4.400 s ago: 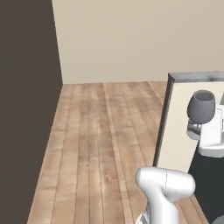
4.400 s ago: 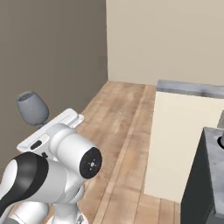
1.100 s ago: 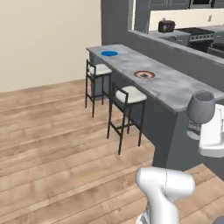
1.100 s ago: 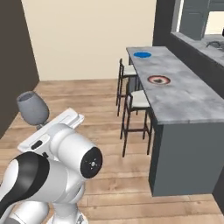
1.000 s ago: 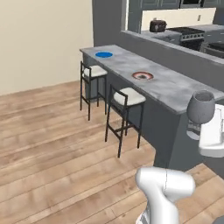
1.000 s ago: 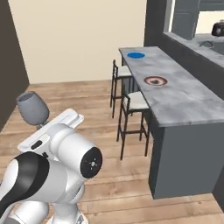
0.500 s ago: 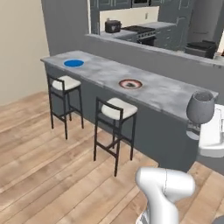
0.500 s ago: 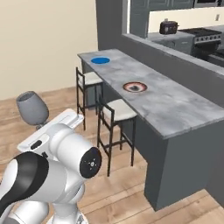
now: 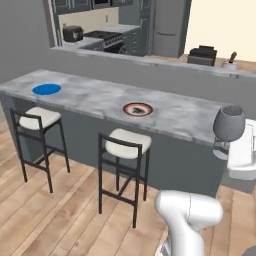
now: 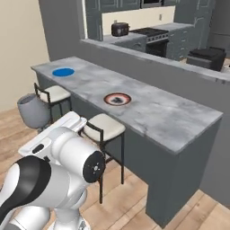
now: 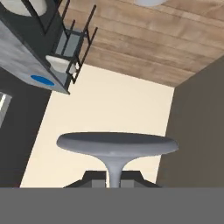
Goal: Retrieve the wine glasses from the counter and place one next to each plate.
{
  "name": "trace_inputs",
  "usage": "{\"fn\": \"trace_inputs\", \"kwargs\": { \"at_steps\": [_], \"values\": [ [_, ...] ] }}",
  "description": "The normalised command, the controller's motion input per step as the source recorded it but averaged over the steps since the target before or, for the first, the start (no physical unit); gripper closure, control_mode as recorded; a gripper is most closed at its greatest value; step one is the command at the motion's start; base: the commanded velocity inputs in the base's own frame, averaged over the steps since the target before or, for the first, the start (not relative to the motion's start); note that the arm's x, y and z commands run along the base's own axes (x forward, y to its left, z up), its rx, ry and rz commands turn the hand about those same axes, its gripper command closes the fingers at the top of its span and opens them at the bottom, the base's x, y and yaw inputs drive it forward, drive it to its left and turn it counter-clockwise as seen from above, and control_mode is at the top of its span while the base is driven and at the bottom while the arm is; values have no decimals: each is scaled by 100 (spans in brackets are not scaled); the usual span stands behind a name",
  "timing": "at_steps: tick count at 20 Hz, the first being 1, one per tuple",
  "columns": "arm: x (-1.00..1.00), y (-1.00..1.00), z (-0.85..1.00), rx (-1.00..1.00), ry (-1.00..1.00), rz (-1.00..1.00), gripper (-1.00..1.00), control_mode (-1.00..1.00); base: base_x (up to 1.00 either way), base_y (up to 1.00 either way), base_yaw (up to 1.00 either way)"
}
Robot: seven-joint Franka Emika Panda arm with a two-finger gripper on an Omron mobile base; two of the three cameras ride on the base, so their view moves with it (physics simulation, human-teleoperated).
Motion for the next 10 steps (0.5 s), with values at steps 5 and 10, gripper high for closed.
{"fn": "trace_inputs", "kwargs": {
  "at_steps": [5, 10],
  "values": [
    [0, 0, 0, 0, 0, 0, 100, 100, 77, 100, -50],
    [0, 0, 0, 0, 0, 0, 100, 100, 8, 86, -24]
  ]
}}
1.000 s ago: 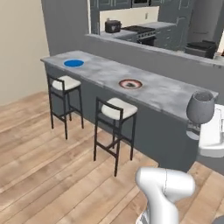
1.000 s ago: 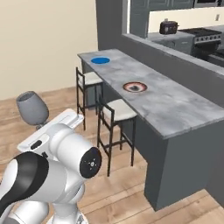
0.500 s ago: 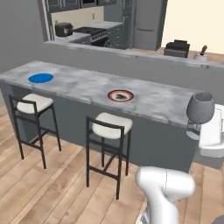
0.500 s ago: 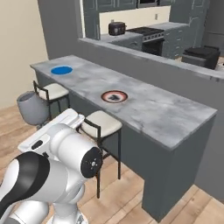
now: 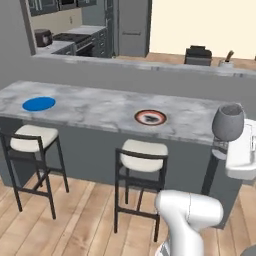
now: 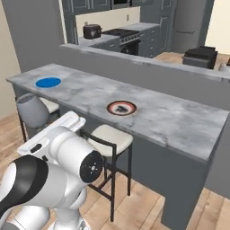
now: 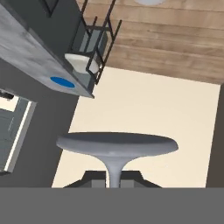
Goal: Retrieve the wine glasses from the counter and place one next to each plate.
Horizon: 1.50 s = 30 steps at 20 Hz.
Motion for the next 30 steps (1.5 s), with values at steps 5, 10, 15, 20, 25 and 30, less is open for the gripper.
{"fn": "trace_inputs", "kwargs": {
  "at_steps": [5, 10, 15, 20, 25, 30],
  "values": [
    [0, 0, 0, 0, 0, 0, 100, 100, 31, 55, -1],
    [0, 0, 0, 0, 0, 0, 100, 100, 91, 12, -4],
    [0, 0, 0, 0, 0, 0, 100, 100, 92, -1, -11],
    [0, 0, 0, 0, 0, 0, 100, 100, 87, 0, -31],
    [0, 0, 0, 0, 0, 0, 100, 100, 65, 1, -48],
    [0, 0, 0, 0, 0, 0, 100, 100, 42, 0, -51]
  ]
}}
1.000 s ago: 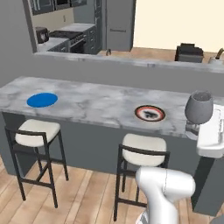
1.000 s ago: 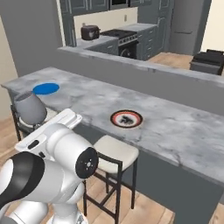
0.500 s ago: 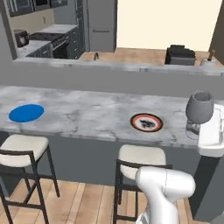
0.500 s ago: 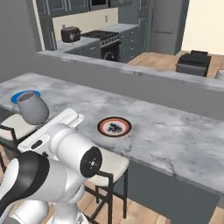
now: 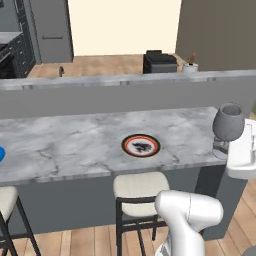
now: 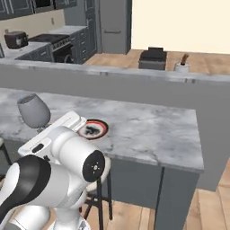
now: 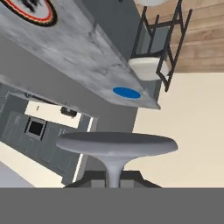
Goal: Retrieve the wine glasses from the counter and place one next to each plate.
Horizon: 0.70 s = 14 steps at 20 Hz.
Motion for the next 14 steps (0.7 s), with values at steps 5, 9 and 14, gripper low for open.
{"fn": "trace_inputs", "kwargs": {
  "at_steps": [5, 9, 14],
  "values": [
    [0, 0, 0, 0, 0, 0, 100, 100, 43, 0, -31],
    [0, 0, 0, 0, 0, 0, 100, 100, 54, -1, -17],
    [87, -17, -36, 0, 0, 0, 100, -100, 0, 0, 0]
  ]
}}
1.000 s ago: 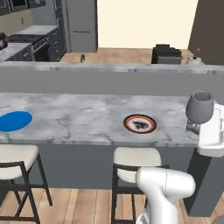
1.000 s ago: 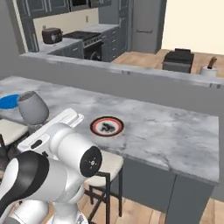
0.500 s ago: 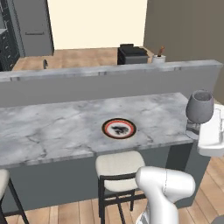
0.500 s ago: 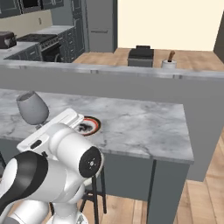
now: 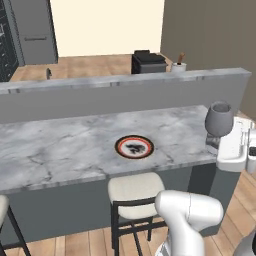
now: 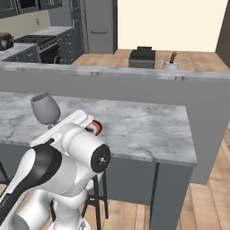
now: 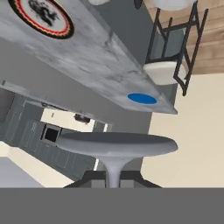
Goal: Retrieve the wine glasses from the counter and place one next to each plate.
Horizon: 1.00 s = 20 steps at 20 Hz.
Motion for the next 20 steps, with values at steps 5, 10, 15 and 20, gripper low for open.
{"fn": "trace_inputs", "kwargs": {
  "at_steps": [5, 10, 15, 20],
  "values": [
    [93, -45, -42, 0, 0, 4, 100, -100, 0, 0, 0],
    [70, -57, -44, 0, 0, 12, 100, -100, 0, 0, 0],
    [59, -28, -44, 0, -1, 18, 100, -100, 0, 0, 0],
    [59, -2, -28, 0, 0, 16, 100, -100, 0, 0, 0]
  ]
}}
